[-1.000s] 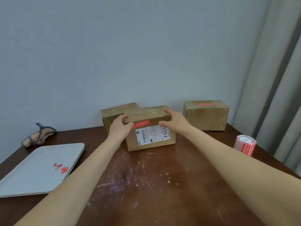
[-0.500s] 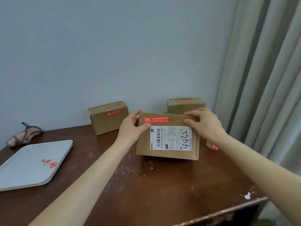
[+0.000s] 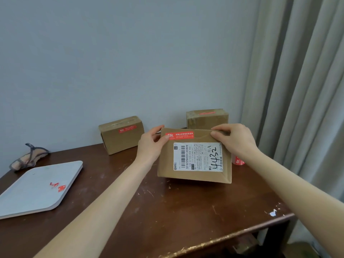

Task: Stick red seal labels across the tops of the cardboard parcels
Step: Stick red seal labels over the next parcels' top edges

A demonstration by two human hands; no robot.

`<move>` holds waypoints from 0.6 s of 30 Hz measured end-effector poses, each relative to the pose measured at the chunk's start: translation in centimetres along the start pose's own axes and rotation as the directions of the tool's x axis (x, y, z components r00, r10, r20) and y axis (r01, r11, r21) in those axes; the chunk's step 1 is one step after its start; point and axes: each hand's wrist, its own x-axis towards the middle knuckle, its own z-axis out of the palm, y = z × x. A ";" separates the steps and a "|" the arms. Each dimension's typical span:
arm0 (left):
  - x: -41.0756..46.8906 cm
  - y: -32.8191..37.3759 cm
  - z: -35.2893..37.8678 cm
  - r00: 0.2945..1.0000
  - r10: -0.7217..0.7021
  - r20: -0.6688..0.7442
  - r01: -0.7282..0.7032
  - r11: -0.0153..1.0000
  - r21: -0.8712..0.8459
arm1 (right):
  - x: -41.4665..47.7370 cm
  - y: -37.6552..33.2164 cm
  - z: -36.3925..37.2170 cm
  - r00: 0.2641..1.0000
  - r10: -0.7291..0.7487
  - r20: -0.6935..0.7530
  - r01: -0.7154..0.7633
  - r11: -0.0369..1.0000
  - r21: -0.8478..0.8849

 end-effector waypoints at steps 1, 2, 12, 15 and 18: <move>0.1 0.0 0.0 1.000 0.003 -0.002 -0.003 1.000 0.008 | 0.0 -0.1 0.1 1.000 -0.002 0.002 0.002 1.000 0.026; 0.2 0.0 0.1 1.000 0.005 -0.005 -0.005 1.000 0.017 | 0.0 -0.1 0.4 1.000 -0.007 0.004 0.007 0.999 0.044; -0.1 -0.8 0.7 0.990 0.075 -0.116 -0.059 0.989 0.134 | 0.4 -0.1 2.0 0.999 0.005 -0.035 -0.003 0.998 0.061; 0.2 -1.1 0.7 0.982 0.110 -0.155 -0.081 0.980 0.183 | 0.6 0.0 2.2 0.999 -0.008 -0.037 0.009 0.999 0.032; 0.4 -1.4 0.8 0.970 0.150 -0.189 -0.105 0.967 0.230 | 0.5 0.1 2.4 0.998 -0.028 -0.053 0.029 1.000 0.013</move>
